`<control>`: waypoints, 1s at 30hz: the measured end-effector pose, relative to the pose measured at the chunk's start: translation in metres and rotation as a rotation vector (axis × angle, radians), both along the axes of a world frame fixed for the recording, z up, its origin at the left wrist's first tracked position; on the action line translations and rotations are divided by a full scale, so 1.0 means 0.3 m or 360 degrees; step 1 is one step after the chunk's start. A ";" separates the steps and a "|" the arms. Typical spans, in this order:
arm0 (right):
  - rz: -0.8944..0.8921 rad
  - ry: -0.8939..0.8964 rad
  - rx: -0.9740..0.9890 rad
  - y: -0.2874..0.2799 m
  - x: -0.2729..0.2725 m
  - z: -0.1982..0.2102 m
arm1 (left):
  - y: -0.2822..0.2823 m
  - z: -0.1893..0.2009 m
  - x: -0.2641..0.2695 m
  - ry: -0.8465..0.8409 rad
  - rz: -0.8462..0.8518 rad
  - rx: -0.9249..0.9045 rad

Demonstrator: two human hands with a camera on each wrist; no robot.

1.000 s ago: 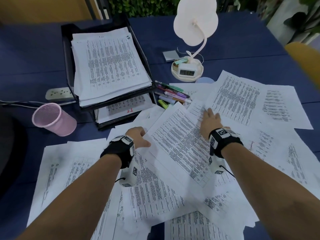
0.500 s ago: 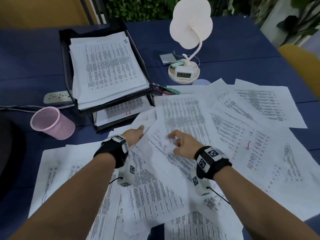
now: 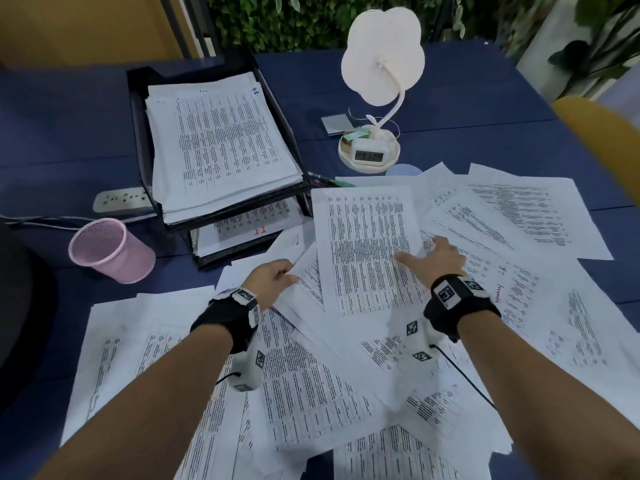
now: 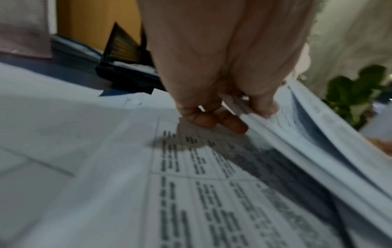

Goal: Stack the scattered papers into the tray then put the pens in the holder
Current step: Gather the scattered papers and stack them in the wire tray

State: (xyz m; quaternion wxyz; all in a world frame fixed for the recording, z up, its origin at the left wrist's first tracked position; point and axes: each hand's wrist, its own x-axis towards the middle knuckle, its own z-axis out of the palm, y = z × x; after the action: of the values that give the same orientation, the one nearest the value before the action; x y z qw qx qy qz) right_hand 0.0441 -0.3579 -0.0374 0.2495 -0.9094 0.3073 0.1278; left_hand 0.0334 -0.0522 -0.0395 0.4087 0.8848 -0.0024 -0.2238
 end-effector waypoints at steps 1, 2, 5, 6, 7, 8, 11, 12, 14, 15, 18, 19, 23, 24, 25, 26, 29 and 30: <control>-0.0017 -0.0044 0.0048 -0.013 0.006 -0.006 | 0.004 0.002 -0.001 -0.0033 -0.0007 -0.0018; -0.0039 -0.0086 0.0127 -0.019 0.011 -0.001 | 0.008 0.009 0.000 -0.0058 -0.0004 -0.0027; -0.0070 -0.0247 0.0492 -0.026 0.014 0.017 | 0.018 0.032 0.025 -0.0156 -0.0065 -0.0050; -0.0086 -0.0326 0.0618 -0.026 0.015 0.021 | 0.018 0.042 0.038 -0.0177 -0.0113 -0.0023; -0.0099 -0.0406 0.0692 -0.025 0.015 0.025 | 0.021 0.051 0.050 -0.0192 -0.0140 0.0007; -0.0101 -0.0459 0.0693 -0.028 0.017 0.027 | 0.026 0.059 0.061 -0.0193 -0.0141 0.0051; 0.0067 -0.0338 0.0527 -0.031 0.015 0.046 | 0.052 0.060 0.088 -0.0172 -0.0036 0.0222; 0.0169 -0.0248 0.0466 -0.032 0.011 0.053 | 0.059 0.065 0.091 -0.0148 -0.0028 0.0288; 0.0360 -0.0086 0.0385 -0.025 0.002 0.061 | 0.069 0.063 0.093 -0.0100 -0.0023 0.0341; 0.0438 -0.0049 0.0368 -0.019 -0.002 0.063 | 0.074 0.057 0.094 -0.0068 0.0018 0.0299; 0.0536 -0.0007 0.0382 0.007 -0.013 0.054 | 0.077 0.036 0.093 0.0023 0.0202 0.0059; 0.0544 -0.0012 0.0399 0.023 -0.018 0.051 | 0.075 0.030 0.092 0.0055 0.0277 -0.0025; 0.0499 -0.0097 0.0511 0.083 -0.037 0.044 | 0.056 0.045 0.085 0.0096 0.0192 0.0020; 0.0467 -0.0127 0.0528 0.100 -0.042 0.049 | 0.050 0.056 0.080 0.0055 0.0089 0.0123; 0.0447 -0.0164 0.0547 0.114 -0.046 0.050 | 0.047 0.061 0.077 -0.0004 0.0012 0.0198; 0.0443 -0.0213 0.0555 0.124 -0.046 0.046 | 0.046 0.061 0.077 -0.0076 -0.0034 0.0221; 0.0384 -0.0363 0.0597 0.134 -0.048 0.050 | 0.057 0.062 0.079 -0.0123 0.0033 0.0042; 0.0345 -0.0370 0.0609 0.131 -0.049 0.051 | 0.059 0.073 0.077 -0.0116 0.0048 -0.0029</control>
State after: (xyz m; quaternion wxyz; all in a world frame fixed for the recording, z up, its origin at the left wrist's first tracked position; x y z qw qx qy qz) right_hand 0.0293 -0.3186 -0.0220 0.4357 -0.8818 0.1474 0.1041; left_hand 0.0566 -0.0345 -0.0175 0.4197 0.8885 -0.0060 -0.1853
